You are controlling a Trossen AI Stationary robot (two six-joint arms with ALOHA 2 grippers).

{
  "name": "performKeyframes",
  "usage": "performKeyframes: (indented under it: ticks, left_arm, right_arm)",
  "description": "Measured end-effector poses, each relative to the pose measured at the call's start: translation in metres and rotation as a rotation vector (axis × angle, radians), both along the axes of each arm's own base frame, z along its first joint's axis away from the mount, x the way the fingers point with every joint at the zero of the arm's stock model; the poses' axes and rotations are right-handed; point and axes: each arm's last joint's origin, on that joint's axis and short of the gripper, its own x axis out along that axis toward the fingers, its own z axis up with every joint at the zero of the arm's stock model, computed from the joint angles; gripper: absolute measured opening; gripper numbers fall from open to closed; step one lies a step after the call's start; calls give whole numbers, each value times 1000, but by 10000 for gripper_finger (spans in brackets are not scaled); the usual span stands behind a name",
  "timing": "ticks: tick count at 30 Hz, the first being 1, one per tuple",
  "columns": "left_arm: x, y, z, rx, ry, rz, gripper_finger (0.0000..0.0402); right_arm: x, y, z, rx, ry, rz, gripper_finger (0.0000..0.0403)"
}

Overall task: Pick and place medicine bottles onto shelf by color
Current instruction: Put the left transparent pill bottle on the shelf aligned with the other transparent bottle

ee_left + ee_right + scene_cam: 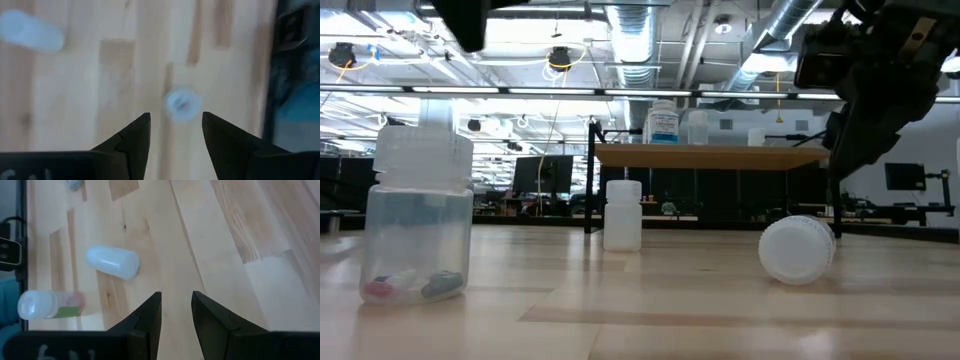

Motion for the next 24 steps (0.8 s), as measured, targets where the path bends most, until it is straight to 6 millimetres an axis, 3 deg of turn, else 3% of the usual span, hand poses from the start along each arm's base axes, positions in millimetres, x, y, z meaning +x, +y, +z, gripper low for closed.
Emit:
performKeyframes:
  ticks: [6,12,18,24]
  left_arm:
    - [1,-1,-3,-33,-2,89,172]
    - [3,-2,-10,-39,21,144,214]
    - [9,-9,-37,-35,108,109,257]
    - [15,-13,-58,-7,144,104,265]
  right_arm:
    - [0,0,0,0,3,1,131]
    - [0,0,0,1,3,2,131]
    - [-1,0,-1,-1,11,2,131]
    - [-1,0,-1,-3,17,2,131]
